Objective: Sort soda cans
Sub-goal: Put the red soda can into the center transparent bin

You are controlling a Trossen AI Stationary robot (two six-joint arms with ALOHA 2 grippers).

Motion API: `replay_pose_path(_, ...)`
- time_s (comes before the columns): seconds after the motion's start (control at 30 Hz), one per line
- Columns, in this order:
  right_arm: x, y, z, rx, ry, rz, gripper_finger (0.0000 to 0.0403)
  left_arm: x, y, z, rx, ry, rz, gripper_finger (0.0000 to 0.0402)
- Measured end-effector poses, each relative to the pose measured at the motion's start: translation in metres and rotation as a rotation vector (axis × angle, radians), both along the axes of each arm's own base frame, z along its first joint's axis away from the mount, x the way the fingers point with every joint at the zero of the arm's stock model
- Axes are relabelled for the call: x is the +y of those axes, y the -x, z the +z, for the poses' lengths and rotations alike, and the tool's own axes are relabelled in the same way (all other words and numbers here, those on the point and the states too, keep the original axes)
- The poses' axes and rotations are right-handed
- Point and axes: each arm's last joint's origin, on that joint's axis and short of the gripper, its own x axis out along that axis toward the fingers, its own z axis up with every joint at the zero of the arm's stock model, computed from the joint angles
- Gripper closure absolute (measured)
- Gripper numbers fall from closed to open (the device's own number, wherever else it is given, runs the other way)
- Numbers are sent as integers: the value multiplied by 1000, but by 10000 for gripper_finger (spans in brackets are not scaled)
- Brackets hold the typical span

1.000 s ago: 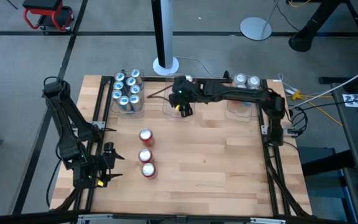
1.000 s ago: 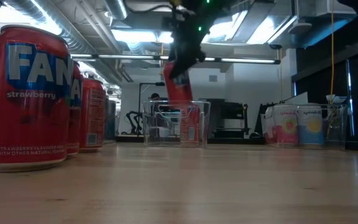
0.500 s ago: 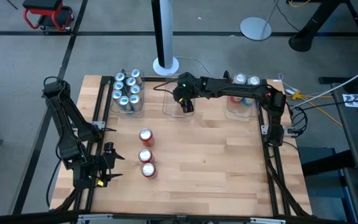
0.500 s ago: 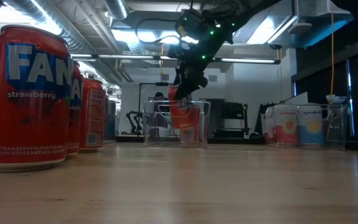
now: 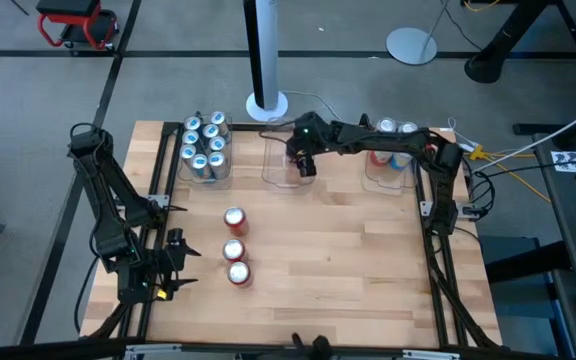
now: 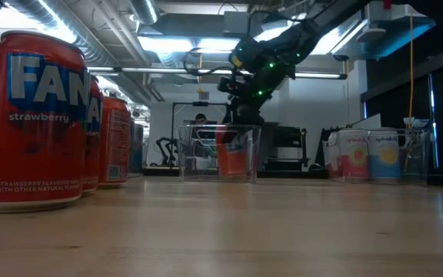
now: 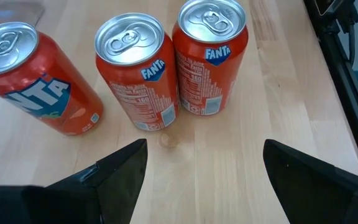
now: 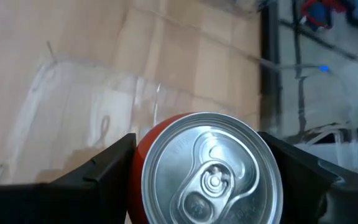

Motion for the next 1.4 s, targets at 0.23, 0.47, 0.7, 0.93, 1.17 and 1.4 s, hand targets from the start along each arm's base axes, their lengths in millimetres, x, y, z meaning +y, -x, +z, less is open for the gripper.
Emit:
replay_pose_path(0.23,-2,3,-6,1,45,-10,99,0,0,0,-7,-2,3,94)
replay_pose_path(0.47,-5,6,-9,61,108,-56,16,0,-1,0,-10,5,7,94)
replay_pose_path(0.7,-1,4,2,51,117,-42,43,0,-1,0,-10,6,7,94)
replay_pose_path(0.93,10,0,44,30,158,-7,40,0,-1,0,-11,8,9,94)
replay_pose_path(1.17,15,0,54,75,152,-17,39,0,-1,0,-12,8,10,94)
replay_pose_path(1.4,29,-6,55,63,167,31,38,0,-1,0,-12,6,9,94)
